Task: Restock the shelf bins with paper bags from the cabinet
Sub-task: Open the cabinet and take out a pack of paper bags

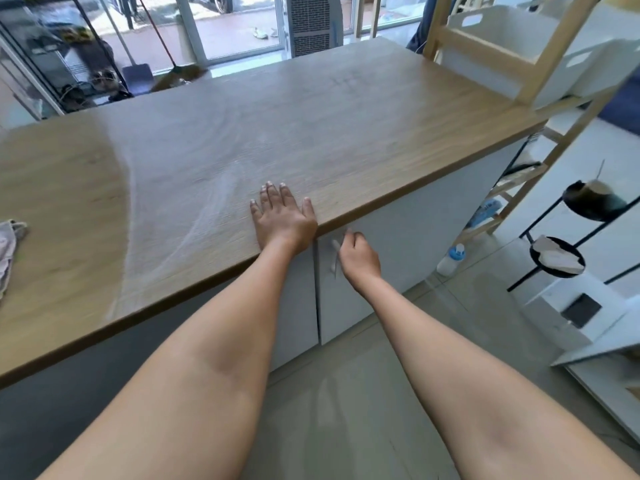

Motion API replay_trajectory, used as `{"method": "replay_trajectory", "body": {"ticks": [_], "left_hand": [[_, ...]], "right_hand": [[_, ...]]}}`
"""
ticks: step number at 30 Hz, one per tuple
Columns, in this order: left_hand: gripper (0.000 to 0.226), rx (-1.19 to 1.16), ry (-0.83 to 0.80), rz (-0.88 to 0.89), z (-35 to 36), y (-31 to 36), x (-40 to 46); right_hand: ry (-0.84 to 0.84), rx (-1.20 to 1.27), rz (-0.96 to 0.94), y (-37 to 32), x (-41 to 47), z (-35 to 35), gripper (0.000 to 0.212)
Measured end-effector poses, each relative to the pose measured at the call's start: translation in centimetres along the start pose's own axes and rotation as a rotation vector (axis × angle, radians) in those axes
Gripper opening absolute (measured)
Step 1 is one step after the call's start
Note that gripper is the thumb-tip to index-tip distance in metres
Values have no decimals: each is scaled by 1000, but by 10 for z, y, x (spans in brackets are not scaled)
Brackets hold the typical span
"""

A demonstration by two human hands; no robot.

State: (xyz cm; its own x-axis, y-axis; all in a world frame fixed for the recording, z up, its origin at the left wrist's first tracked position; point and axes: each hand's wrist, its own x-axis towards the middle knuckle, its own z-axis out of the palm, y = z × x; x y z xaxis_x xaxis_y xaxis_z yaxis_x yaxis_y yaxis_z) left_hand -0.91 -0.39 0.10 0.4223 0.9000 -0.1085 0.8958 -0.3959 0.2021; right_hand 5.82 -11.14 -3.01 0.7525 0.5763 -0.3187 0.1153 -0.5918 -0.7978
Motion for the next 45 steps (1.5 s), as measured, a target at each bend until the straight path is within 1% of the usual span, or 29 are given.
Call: {"method": "replay_trajectory", "body": {"ticks": [3,6,9,13,14,16,18,20,22,24,27,30,32,37,40,45], "left_hand": [[68,-2,4,10,0,0,-1],[67,9,21,27,-1,-1,-1],[62,44,21,154,1,-3,-5],[55,86,43,369,4,-7,-11],[53,91,48,417,5,-9,-13],[51,117,57,511,8,-13,-19],[50,148,54,554,9,-17,-24],[51,153,50,551,9,-17,-28],[51,152,51,541,9,-17,-31],[53,163,38,517,10,-16,-34],[59,240,7,443,12,-7,-43],[71,307,-7,328,16,17,-56],[79,296,-8,282,19,33,-65],[85,320,-50,336,26,63,-79],[89,329,-47,309,26,66,-80],[93,358,-87,266,24,75,-80]], "right_hand": [[6,-92,29,2,-3,-10,65],[-27,-192,77,6,-5,-20,81],[4,-257,143,20,-9,-35,76],[121,-226,234,33,-21,-47,55],[156,-215,245,31,-24,-46,56],[203,-260,228,26,-33,-47,68],[236,-462,131,27,-37,-49,75],[224,-659,54,35,-40,-56,71],[216,-743,73,43,-44,-64,63],[239,-761,131,53,-49,-71,58],[255,-818,192,68,-58,-85,55],[279,-855,227,87,-66,-107,55],[286,-886,247,99,-70,-121,55],[290,-922,373,125,-70,-158,54],[288,-941,430,141,-69,-181,57],[242,-971,513,175,-77,-231,81]]}}
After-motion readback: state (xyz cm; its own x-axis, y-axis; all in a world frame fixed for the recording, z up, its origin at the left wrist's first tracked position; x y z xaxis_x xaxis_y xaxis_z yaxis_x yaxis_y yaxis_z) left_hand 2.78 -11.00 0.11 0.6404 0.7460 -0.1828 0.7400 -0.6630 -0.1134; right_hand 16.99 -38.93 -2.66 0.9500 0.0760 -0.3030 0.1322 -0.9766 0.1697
